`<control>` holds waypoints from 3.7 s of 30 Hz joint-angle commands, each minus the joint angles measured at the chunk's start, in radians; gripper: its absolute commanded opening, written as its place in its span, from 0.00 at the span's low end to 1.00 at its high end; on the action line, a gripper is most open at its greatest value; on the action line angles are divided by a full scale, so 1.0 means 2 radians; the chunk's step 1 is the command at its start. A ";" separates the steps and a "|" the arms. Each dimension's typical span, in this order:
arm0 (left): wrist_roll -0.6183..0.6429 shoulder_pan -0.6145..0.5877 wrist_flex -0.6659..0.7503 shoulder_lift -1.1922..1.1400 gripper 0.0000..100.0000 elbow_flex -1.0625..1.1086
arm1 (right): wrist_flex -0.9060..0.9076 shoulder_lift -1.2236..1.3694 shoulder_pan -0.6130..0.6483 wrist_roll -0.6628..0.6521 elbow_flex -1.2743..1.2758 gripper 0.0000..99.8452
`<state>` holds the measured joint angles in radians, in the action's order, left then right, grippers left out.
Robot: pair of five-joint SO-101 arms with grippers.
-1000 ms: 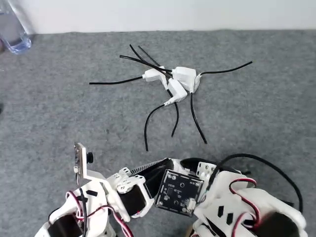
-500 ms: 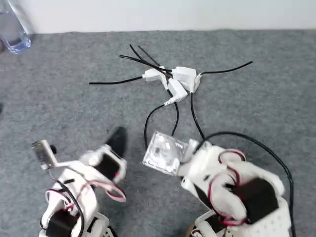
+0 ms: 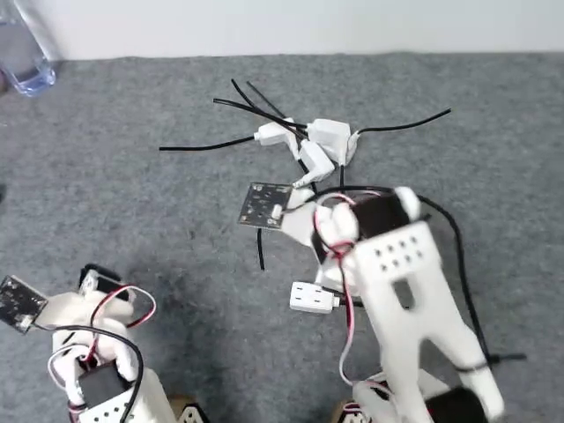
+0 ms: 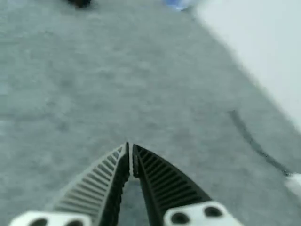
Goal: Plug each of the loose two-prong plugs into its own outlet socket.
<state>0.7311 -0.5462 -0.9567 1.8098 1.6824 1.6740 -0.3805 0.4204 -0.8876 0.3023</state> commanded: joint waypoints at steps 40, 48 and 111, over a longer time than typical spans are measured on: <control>-0.042 -0.013 -0.051 0.005 0.01 0.000 | -0.158 0.060 0.073 -0.027 0.097 0.01; -0.042 -0.013 -0.051 0.005 0.01 0.000 | -0.178 0.112 0.073 -0.024 0.092 0.01; -0.042 -0.013 -0.051 0.005 0.01 0.000 | -0.244 0.262 0.072 0.004 0.091 0.01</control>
<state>0.6559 -0.5677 -1.0595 1.8098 1.6870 1.1876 0.0675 0.5493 -0.9030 0.5002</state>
